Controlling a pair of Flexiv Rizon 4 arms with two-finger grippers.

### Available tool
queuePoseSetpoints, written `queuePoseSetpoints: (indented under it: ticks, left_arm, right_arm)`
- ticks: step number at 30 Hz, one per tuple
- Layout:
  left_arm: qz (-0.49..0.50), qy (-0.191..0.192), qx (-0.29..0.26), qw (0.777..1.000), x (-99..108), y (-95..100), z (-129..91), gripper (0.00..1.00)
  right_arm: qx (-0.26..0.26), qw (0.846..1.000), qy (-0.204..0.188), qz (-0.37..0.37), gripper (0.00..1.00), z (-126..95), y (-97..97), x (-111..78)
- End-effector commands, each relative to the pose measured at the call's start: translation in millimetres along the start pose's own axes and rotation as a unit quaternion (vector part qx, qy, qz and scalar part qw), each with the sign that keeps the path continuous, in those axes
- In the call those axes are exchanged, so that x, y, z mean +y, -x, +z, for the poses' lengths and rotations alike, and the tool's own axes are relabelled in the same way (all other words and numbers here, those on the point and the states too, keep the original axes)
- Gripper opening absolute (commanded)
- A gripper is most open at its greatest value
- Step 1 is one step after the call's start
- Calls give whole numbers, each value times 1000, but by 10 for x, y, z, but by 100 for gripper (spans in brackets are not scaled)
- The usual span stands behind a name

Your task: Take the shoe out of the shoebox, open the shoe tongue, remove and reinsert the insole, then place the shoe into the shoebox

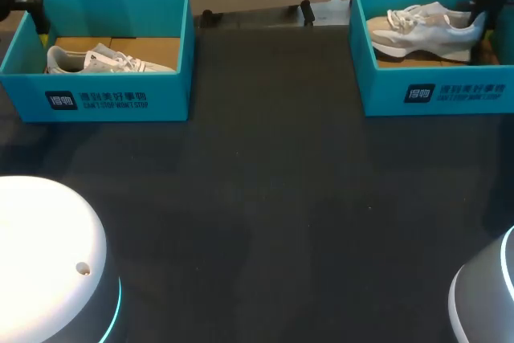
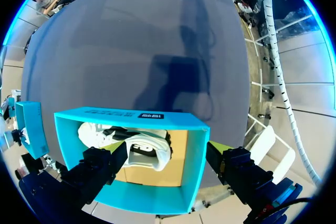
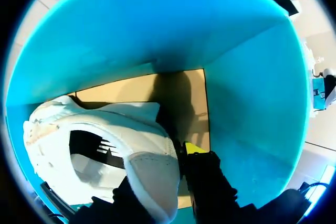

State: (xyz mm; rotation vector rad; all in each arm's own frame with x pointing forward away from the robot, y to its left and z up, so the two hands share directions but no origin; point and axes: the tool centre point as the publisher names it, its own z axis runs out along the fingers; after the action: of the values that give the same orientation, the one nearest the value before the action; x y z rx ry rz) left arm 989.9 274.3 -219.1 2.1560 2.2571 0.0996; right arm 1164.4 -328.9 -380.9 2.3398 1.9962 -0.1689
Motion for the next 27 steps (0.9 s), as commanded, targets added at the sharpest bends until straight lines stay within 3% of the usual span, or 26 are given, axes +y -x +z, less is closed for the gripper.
queuePoseSetpoints:
  ticks: [1, 12, 20, 27]
  left_arm:
    - [0, 2, 1, 1000, -15, -1, -3, 100]
    - [0, 2, 1, 1000, -15, -1, -3, 100]
    - [0, 2, 1, 1000, -15, -1, -3, 100]
    - [0, 2, 1, 1000, -15, -1, -3, 100]
  right_arm:
    - [0, 998, -55, 7, 0, -216, 67, 41]
    - [-10, 999, -21, 22, 0, -954, 219, -73]
    - [-27, 1000, 6, 2, 0, -1482, 116, -331]
    - [-32, 999, 29, 11, 0, -1837, 222, -532]
